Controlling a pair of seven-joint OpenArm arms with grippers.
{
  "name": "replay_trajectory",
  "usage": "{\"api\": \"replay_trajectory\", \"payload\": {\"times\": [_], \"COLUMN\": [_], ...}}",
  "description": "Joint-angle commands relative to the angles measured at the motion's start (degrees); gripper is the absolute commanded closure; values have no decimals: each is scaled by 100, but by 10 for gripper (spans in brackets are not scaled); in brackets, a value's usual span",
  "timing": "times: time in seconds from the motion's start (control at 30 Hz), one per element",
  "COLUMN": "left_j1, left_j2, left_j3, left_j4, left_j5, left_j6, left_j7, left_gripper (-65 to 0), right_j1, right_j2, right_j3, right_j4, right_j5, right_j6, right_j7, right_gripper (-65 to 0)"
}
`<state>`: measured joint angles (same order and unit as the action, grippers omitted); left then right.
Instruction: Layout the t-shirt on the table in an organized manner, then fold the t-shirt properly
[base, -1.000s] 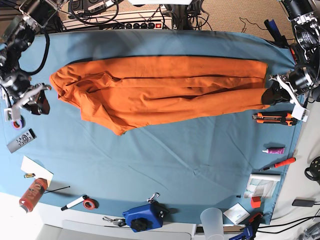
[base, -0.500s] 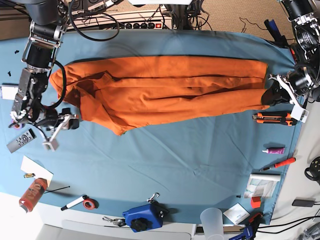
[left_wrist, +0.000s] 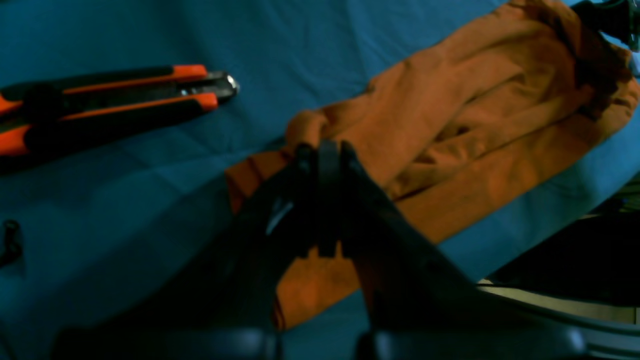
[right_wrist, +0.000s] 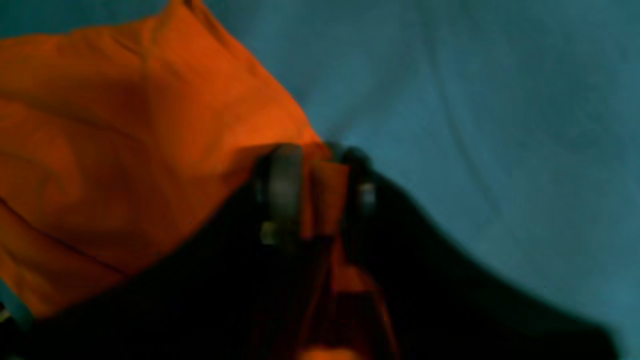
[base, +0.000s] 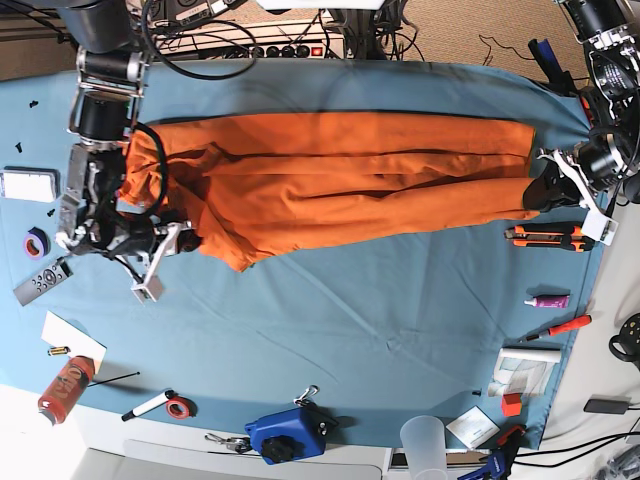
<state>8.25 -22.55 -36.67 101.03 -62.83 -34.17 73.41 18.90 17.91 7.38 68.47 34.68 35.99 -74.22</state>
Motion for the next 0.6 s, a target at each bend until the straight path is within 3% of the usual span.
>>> {"api": "replay_trajectory", "payload": {"times": [0.0,0.27,0.57], "left_j1": [-48,-48,-46], "left_j2": [-111,-111,-111], "left_j3": [-33,-33,-33], "left_j4": [94,94,94], "left_j5": [-131,-133,-131], "left_j6": [-22,-22,-20], "left_j7": [-144,-146,-122], "left_gripper": [0,0,0], "right_j1": [109,109,74], "right_j2": [57,52,131], "right_j3": [7,24,26], "right_j4": [76,905,2496], "right_j5": [0,-26,136], "right_j6": [4,9,-144], "right_j7": [9,168,-455], "right_gripper": [0,0,0]}}
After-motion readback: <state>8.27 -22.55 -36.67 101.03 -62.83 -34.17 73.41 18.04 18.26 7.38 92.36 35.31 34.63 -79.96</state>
